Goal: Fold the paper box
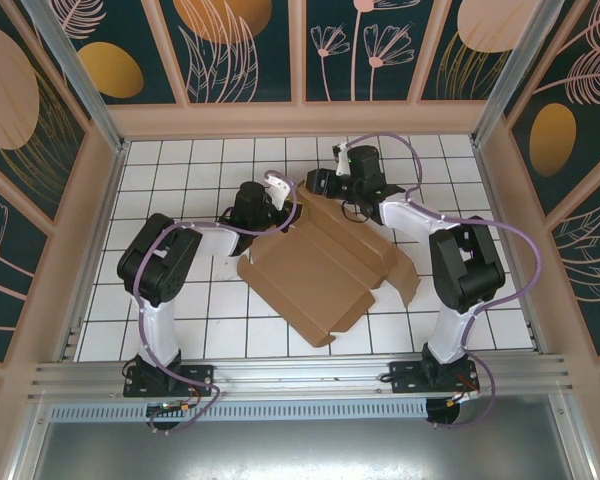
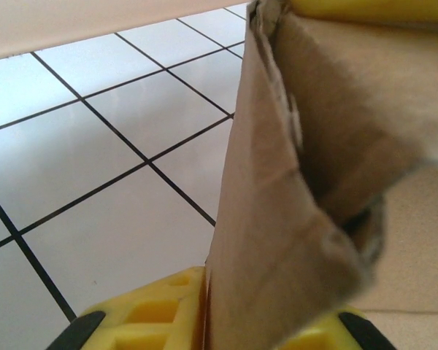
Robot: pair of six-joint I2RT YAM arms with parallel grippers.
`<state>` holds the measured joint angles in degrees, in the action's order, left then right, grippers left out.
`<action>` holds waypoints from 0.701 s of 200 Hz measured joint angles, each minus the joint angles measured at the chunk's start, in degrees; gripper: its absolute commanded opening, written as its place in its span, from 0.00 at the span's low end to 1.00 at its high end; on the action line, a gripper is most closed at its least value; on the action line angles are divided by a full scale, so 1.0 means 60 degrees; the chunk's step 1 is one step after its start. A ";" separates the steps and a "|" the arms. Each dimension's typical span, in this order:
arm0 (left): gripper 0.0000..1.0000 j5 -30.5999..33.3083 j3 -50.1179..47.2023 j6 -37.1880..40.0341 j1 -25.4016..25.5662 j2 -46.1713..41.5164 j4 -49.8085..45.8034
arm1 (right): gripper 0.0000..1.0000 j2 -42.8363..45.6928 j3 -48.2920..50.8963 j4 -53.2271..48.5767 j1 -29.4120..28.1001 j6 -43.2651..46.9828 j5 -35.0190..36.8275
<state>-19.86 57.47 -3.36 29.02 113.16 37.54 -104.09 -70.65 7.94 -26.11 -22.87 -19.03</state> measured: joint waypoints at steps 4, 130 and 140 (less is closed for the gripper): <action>0.23 0.0000 0.0000 -0.0015 0.0000 0.0025 0.0000 | 0.57 0.0000 0.0000 0.0004 -0.0018 0.0004 0.0000; 0.00 -0.0168 0.0029 -0.0576 -0.0033 0.0382 0.0382 | 0.62 0.0022 -0.0015 -0.0044 -0.0084 0.0656 0.0572; 0.00 -0.0204 0.0029 -0.0565 -0.0029 0.0401 0.0415 | 0.63 0.0047 -0.0011 -0.0080 -0.0066 0.0696 0.0525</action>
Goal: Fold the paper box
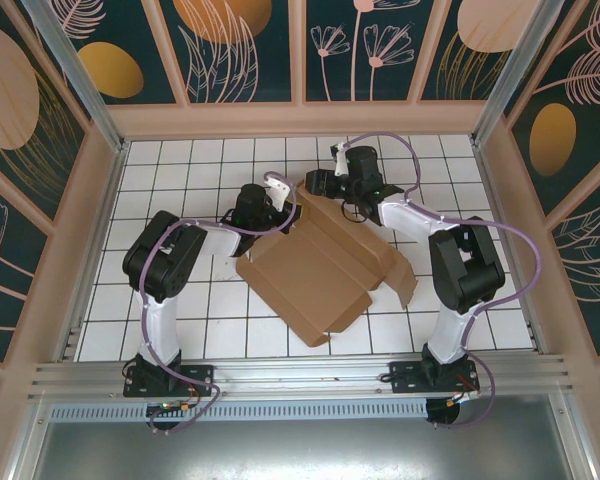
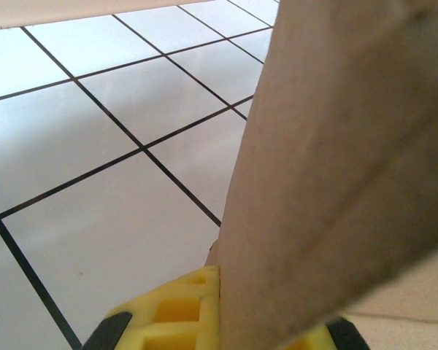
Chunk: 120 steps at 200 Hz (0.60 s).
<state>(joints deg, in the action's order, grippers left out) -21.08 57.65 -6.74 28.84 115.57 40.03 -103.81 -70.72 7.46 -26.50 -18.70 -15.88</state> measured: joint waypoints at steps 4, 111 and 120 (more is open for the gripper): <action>0.00 -0.0018 0.0000 0.0000 0.0000 0.0004 0.0004 | 0.63 0.0007 0.0004 -0.0015 0.0007 0.0029 -0.0029; 0.00 -0.0233 0.0000 0.0117 0.0018 0.0022 0.0018 | 0.74 0.0044 0.0215 0.0004 0.0149 -0.0211 -0.1821; 0.00 -0.0237 0.0000 0.0117 0.0018 0.0022 0.0018 | 0.73 0.0044 0.0219 0.0004 0.0149 -0.0222 -0.1869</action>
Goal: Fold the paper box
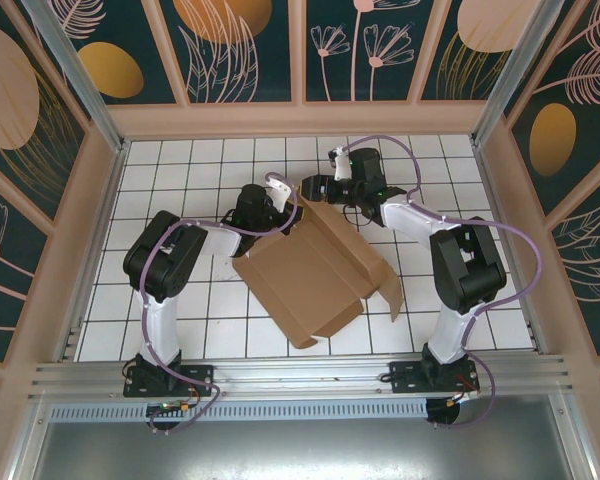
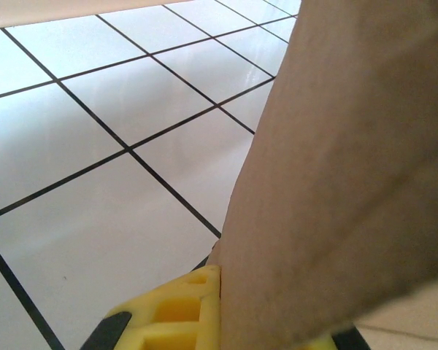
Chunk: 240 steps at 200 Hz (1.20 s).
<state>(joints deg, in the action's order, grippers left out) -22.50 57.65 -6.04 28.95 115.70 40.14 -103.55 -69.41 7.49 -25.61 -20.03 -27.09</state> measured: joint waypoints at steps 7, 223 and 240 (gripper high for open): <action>0.00 -0.0004 0.0000 0.0000 0.0000 0.0000 0.0000 | 0.71 0.0000 0.0000 -0.0007 0.0000 -0.0004 -0.0004; 0.00 -0.0965 0.0681 -0.0430 0.0127 0.0601 0.0481 | 0.56 0.0000 0.0379 0.0219 0.0401 -0.0259 -0.1548; 0.00 -0.0951 0.0681 -0.0353 0.0135 0.0601 0.0477 | 0.56 0.0015 0.0393 0.0215 0.0433 -0.0259 -0.1610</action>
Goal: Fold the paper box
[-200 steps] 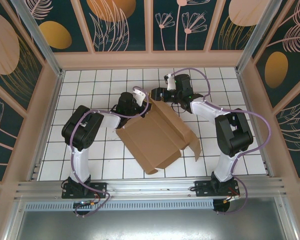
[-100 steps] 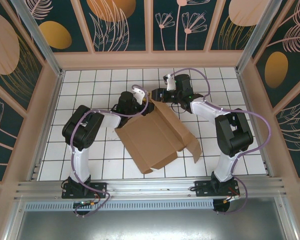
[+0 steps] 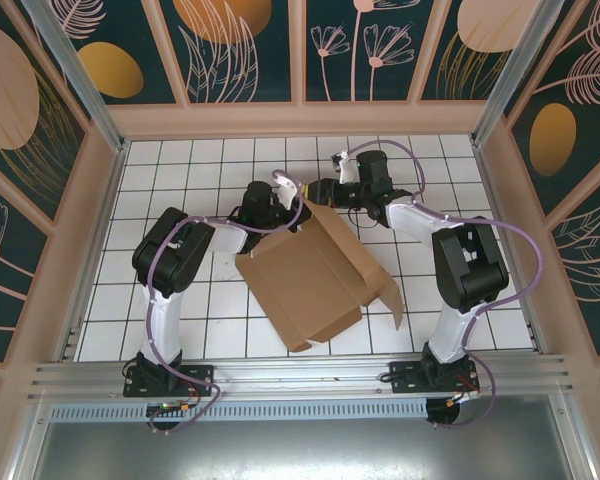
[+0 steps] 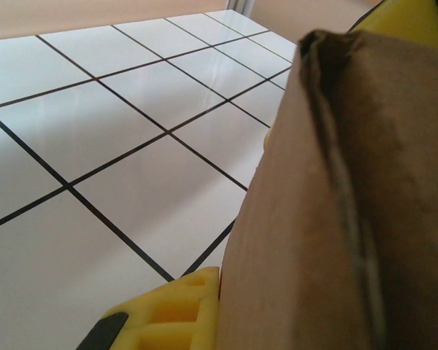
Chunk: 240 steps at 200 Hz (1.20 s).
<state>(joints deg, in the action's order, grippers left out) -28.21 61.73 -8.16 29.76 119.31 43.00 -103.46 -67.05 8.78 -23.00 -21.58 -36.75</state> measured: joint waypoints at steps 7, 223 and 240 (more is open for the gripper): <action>0.01 0.0022 0.0000 0.0015 0.0004 0.0000 0.0004 | 0.56 0.0004 0.0007 0.0000 0.0011 0.0000 -0.0015; 0.37 0.0280 -0.0004 -0.0506 0.0117 0.0488 0.0648 | 0.57 0.0073 0.0182 0.0084 0.0266 -0.0259 -0.0361; 0.16 0.0277 -0.0004 -0.0503 0.0124 0.0503 0.0656 | 0.57 0.0073 0.0189 0.0127 0.0266 -0.0288 -0.0357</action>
<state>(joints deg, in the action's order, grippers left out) -26.55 61.71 -11.18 30.50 122.32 46.94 -103.02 -65.91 9.54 -21.41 -23.31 -38.89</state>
